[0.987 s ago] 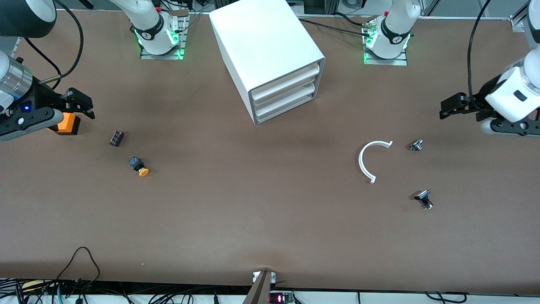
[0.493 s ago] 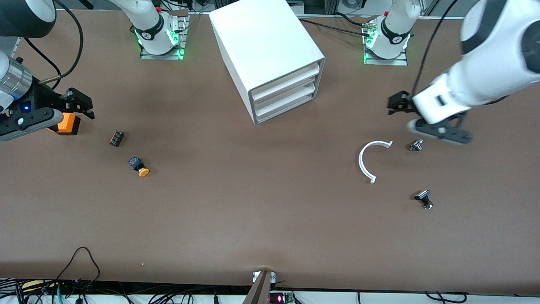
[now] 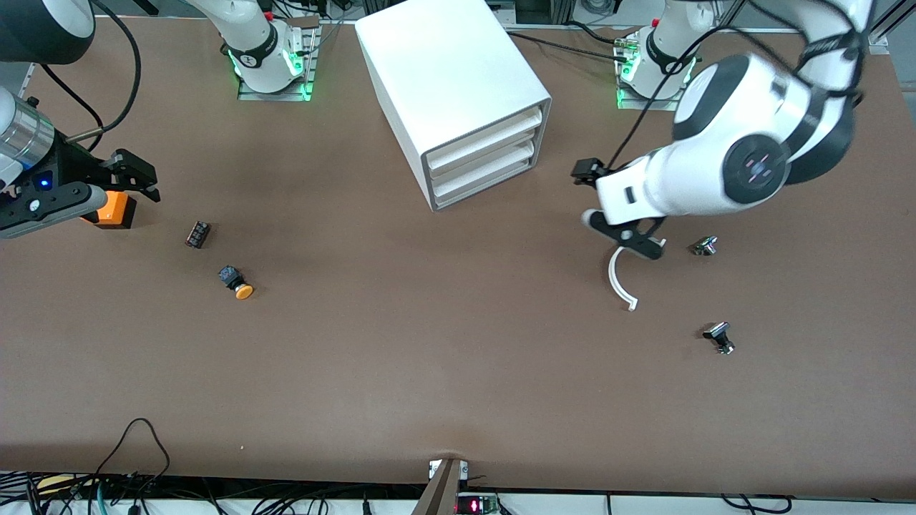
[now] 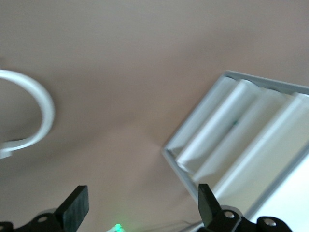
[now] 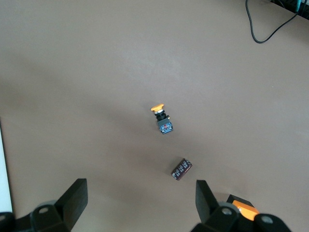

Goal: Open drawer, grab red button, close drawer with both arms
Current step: 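Move the left gripper toward the white cabinet's drawer handle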

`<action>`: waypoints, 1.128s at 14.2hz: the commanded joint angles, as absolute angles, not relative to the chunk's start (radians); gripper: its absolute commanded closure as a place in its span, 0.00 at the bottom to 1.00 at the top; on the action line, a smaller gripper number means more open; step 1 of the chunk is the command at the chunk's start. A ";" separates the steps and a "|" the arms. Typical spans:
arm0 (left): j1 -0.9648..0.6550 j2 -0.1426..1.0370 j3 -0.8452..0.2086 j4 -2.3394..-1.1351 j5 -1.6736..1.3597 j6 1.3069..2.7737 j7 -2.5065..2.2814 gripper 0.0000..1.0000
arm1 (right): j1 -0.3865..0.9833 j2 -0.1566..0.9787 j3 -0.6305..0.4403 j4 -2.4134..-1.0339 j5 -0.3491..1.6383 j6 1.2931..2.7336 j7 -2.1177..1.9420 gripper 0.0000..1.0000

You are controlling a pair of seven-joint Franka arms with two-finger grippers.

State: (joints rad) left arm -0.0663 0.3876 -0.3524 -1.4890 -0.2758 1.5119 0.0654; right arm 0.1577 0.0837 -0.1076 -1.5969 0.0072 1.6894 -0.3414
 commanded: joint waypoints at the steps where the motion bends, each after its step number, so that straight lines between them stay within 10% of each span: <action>1: -0.058 0.494 -0.360 -1.460 -0.386 1.491 0.167 0.00 | 0.149 0.092 -0.103 -1.575 0.020 1.684 -0.330 0.01; 16: -0.109 0.771 -0.376 -1.500 -0.681 1.506 0.629 0.00 | 0.144 0.092 -0.106 -1.575 0.020 1.684 -0.331 0.00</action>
